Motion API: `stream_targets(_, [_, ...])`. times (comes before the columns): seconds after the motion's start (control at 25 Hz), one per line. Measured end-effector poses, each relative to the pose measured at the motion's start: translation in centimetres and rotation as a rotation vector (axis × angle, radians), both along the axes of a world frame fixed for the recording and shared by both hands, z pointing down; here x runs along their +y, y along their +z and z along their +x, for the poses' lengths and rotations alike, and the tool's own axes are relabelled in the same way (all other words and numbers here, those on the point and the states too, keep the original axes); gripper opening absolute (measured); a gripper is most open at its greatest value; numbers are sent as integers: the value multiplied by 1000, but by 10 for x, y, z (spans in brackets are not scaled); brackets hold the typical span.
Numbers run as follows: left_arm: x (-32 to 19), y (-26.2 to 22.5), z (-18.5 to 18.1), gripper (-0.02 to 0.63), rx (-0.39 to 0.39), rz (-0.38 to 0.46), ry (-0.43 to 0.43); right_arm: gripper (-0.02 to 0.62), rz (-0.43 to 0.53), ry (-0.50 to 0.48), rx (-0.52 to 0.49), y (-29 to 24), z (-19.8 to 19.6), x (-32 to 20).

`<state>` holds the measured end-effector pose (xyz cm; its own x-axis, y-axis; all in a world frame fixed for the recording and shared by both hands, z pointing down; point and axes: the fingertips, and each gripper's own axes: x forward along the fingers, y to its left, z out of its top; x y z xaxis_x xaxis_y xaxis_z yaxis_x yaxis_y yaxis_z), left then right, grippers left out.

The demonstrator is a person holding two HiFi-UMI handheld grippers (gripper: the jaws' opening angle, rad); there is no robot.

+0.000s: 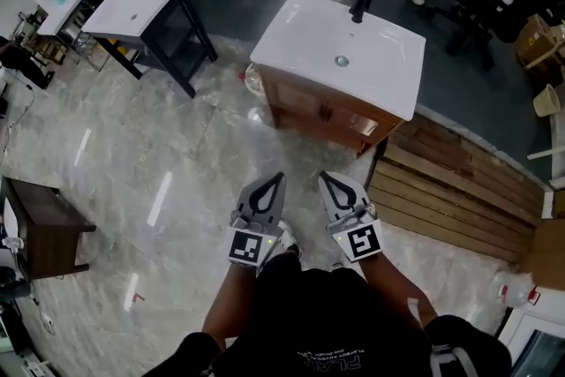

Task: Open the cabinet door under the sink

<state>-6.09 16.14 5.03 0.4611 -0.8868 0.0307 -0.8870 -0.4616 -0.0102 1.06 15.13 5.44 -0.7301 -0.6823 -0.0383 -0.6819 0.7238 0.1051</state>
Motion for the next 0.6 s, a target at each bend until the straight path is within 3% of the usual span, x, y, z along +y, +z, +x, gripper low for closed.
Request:
stream_targets(0.32, [-67,24,-37,18,52,-23,51,18,-38,101,61,23,-32,-62])
stream_targets(0.6, [-118,66,-47,18,71,-67,39,18,-106,183,36,65,-32,-112])
